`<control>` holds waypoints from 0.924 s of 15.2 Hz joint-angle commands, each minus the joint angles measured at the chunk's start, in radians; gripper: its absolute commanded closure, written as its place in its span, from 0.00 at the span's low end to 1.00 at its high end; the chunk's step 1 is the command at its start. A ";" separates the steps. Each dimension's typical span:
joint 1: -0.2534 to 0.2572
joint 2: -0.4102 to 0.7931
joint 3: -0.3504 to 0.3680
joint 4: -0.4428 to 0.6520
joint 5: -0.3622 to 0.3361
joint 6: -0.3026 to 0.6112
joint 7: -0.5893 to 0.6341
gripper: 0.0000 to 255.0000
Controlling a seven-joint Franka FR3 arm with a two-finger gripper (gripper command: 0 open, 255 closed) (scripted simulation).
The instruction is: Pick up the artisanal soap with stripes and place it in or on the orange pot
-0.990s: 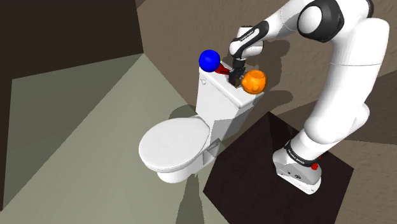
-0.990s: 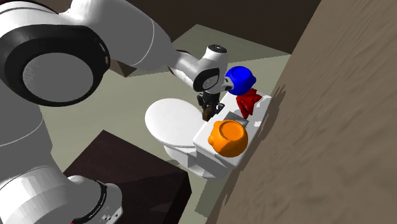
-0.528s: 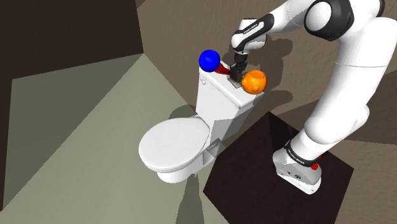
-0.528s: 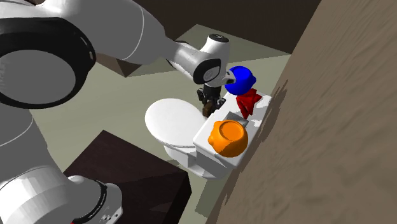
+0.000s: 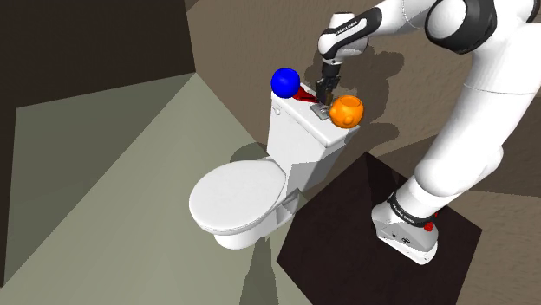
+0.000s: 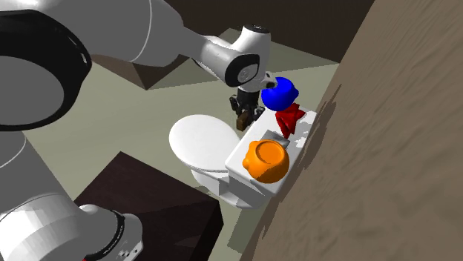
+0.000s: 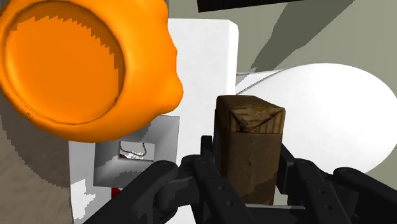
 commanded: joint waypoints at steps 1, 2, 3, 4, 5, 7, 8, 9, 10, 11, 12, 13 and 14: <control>0.001 -0.016 -0.001 0.010 -0.003 -0.025 0.001 1.00; 0.001 -0.023 -0.002 0.014 -0.004 -0.037 0.002 1.00; 0.002 -0.030 -0.002 0.019 -0.005 -0.049 0.002 1.00; 0.002 -0.037 -0.002 0.024 -0.006 -0.060 0.003 1.00; 0.002 -0.043 -0.003 0.029 -0.008 -0.072 0.003 1.00; 0.003 -0.056 -0.004 0.040 -0.010 -0.095 0.004 1.00; 0.003 -0.062 -0.004 0.046 -0.011 -0.107 0.004 1.00; 0.004 -0.068 -0.004 0.052 -0.012 -0.119 0.004 1.00; 0.004 -0.074 -0.004 0.058 -0.013 -0.131 0.005 1.00; 0.004 -0.079 -0.005 0.064 -0.014 -0.143 0.005 1.00; 0.005 -0.085 -0.005 0.071 -0.015 -0.155 0.005 1.00; 0.005 -0.085 -0.005 0.071 -0.015 -0.156 0.005 1.00; -0.008 -0.093 -0.014 0.062 -0.016 -0.153 -0.016 1.00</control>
